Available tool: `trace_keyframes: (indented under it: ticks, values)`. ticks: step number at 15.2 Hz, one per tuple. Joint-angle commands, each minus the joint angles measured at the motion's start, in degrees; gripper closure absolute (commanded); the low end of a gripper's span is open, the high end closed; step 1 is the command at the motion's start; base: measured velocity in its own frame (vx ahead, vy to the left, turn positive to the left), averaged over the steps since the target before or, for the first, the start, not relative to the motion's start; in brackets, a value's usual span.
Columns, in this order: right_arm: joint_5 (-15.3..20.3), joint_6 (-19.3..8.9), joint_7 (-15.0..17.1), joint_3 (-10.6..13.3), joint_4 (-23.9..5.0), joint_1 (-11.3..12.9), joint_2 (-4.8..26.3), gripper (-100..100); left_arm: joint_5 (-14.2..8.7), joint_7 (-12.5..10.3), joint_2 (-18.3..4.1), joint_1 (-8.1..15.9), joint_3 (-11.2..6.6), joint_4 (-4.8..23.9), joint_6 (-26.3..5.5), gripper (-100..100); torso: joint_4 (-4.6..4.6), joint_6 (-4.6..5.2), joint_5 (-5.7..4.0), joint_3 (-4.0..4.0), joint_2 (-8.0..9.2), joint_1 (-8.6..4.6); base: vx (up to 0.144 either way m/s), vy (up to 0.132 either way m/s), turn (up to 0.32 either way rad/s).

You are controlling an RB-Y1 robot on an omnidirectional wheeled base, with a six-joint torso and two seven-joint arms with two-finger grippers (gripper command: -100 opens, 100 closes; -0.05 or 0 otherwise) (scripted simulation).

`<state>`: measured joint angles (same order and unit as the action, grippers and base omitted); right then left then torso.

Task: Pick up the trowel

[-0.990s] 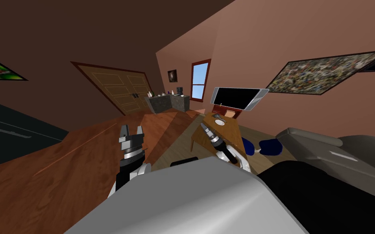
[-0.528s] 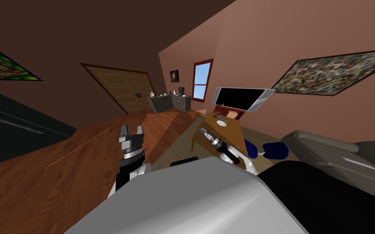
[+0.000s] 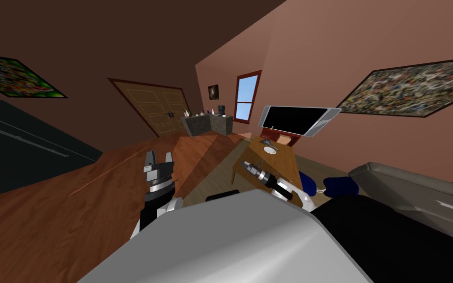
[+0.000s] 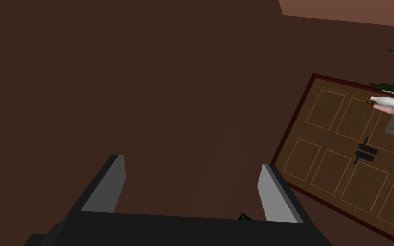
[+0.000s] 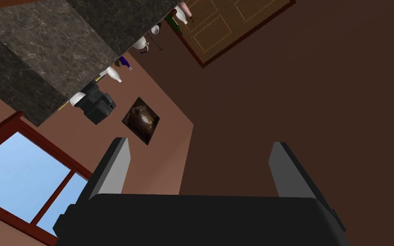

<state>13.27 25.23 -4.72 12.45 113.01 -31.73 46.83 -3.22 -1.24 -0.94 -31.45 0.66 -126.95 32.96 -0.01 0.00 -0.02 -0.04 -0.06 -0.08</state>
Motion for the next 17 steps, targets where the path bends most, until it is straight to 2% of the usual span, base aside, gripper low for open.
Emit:
trace_keyframes:
  ticks: [1, 2, 3, 5, 6, 7, 10, 11, 16, 17]
  values:
    - [0.84, -0.41, 0.29, 0.85, -1.8, -0.56, 2.86, -100, 0.0, 0.0, 0.0, 0.0, 0.0, 0.0, 0.0, 0, 0.0, 0.0, 0.0, 0.0, 0.0, 0.0, 0.008, -0.01, 0.07]
    - [0.84, -0.41, 0.29, 0.85, -1.8, -0.56, 3.67, -100, 0.0, 0.0, 0.0, 0.0, 0.0, 0.0, 0.0, 0, 0.0, -0.01, 0.0, 0.0, 0.0, 0.0, 0.009, -0.012, 0.079]
    - [1.69, -0.87, 0.4, 1.83, -3.48, -0.83, 5.34, -100, 0.0, 0.0, 0.0, 0.0, 0.0, 0.0, 0.0, 0, 0.0, 0.0, 0.01, 0.0, 0.0, 0.0, 0.011, -0.013, 0.114]
    - [1.69, -0.87, 0.4, 1.83, -3.48, -0.83, 6.39, -100, 0.0, 0.0, 0.0, 0.0, 0.0, 0.0, 0.0, 0, 0.0, -0.01, 0.01, -0.01, -0.01, -0.01, 0.01, -0.014, 0.051]
    - [2.53, -1.32, 0.52, 2.81, -5.14, -1.1, 8.53, -100, 0.0, 0.0, 0.0, 0.0, 0.0, 0.0, 0.0, 0, 0.0, 0.0, 0.0, 0.0, -0.01, 0.0, 0.009, -0.013, 0.068]
    - [2.53, -1.32, 0.52, 2.81, -5.14, -1.1, 9.08, -100, 0.0, 0.0, 0.0, 0.0, 0.0, 0.0, 0.0, 0, 0.0, -0.02, 0.0, -0.01, -0.01, 0.0, 0.01, -0.011, 0.085]
    - [4.18, -2.2, 0.73, 4.73, -8.41, -1.6, 13.44, -100, 0.0, 0.0, 0.0, 0.0, 0.0, 0.0, 0.0, 0, -0.01, -0.01, 0.01, -0.01, -0.02, -0.01, 0.014, -0.014, 0.097]
    - [4.18, -2.2, 0.73, 4.73, -8.41, -1.6, 14.31, -100, 0.0, 0.0, 0.0, 0.0, 0.0, 0.0, 0.0, 0, -0.01, 0.0, 0.01, -0.01, -0.02, -0.01, 0.015, -0.016, 0.073]
    - [6.54, -3.4, 1.03, 7.45, -13.0, -2.27, 21.23, -100, 0.0, 0.0, 0.0, 0.0, 0.0, 0.0, 0.0, 0, -0.01, -0.01, 0.01, -0.03, -0.05, 0.01, 0.018, -0.013, 0.092]
    - [6.54, -3.4, 1.03, 7.45, -13.05, -2.27, 21.68, -100, 0.0, 0.0, 0.0, 0.0, 0.0, 0.0, 0.0, 0, -0.01, -0.01, 0.01, -0.03, -0.06, -0.01, 0.019, -0.015, 0.083]
